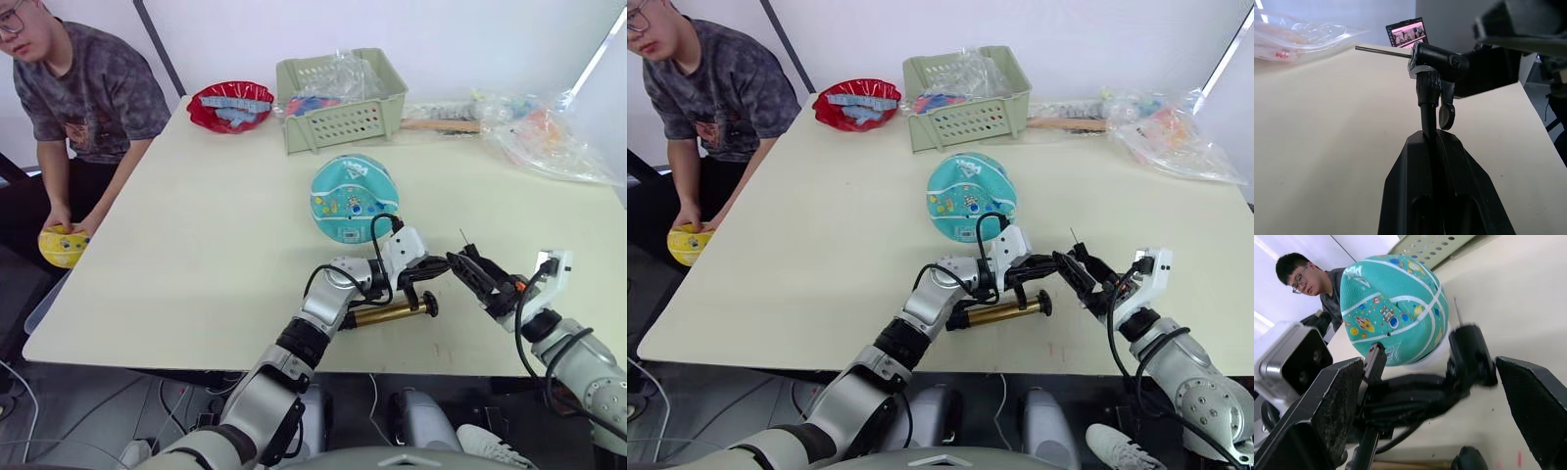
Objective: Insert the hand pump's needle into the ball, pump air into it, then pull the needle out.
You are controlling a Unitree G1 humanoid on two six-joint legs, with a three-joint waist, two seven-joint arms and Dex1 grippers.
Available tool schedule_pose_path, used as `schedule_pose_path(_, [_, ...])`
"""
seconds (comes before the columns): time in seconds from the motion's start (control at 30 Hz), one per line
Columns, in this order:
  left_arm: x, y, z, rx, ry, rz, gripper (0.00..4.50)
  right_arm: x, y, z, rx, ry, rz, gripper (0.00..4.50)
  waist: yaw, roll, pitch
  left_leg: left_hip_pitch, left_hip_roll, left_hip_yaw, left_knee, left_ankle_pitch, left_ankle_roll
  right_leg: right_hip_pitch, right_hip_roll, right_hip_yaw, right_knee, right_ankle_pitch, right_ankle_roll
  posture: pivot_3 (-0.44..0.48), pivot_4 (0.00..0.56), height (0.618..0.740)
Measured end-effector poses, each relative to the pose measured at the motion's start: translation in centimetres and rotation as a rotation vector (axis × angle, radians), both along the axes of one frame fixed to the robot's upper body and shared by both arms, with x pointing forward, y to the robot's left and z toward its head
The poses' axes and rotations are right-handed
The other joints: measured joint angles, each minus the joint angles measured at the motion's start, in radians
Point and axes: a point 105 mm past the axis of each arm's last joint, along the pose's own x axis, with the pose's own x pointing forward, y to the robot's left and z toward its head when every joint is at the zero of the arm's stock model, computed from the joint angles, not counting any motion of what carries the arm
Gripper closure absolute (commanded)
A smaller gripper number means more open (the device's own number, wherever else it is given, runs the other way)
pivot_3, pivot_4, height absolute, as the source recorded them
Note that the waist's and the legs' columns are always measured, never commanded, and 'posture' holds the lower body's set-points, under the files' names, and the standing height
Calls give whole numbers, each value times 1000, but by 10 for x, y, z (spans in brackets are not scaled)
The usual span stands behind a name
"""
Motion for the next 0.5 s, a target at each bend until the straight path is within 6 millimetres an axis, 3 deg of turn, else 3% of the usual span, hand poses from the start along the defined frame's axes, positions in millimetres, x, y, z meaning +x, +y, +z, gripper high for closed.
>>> schedule_pose_path(0.17, [0, 1, -1, 4, -4, -1, 4476, 1, -2, -4, -2, 13, -2, 0, 0, 0, 0, 0, 0, 0, 0, 0, 0, 0, 0, 0, 0, 0, 0, 0, 150, 740])
schedule_pose_path(0.27, [0, 1, -1, 4, -7, -1, 4500, 1, -3, -5, 0, 14, 1, 676, 0, 0, 0, 0, 0, 0, 0, 0, 0, 0, 0, 0, 0, 0, 0, 0, 150, 740])
schedule_pose_path(0.4, [0, 2, -1, 7, -14, 0, 4500, 1, -4, -6, -5, 13, -3, 2220, 0, 0, 0, 0, 0, 0, 0, 0, 0, 0, 0, 0, 0, 0, 0, 0, 150, 740])
schedule_pose_path(0.43, [0, 3, -2, 7, -11, 1, 4500, 2, -5, -7, -10, 13, -12, 2833, 0, 0, 0, 0, 0, 0, 0, 0, 0, 0, 0, 0, 0, 0, 0, 0, 150, 740])
schedule_pose_path(0.47, [0, 3, -3, 8, -10, 1, 4500, 2, -6, -7, -13, 13, -14, 2976, 0, 0, 0, 0, 0, 0, 0, 0, 0, 0, 0, 0, 0, 0, 0, 0, 150, 740])
schedule_pose_path(0.5, [0, 3, -3, 8, -10, 1, 4500, 2, -6, -7, -15, 12, -17, 3664, 0, 0, 0, 0, 0, 0, 0, 0, 0, 0, 0, 0, 0, 0, 0, 0, 150, 740])
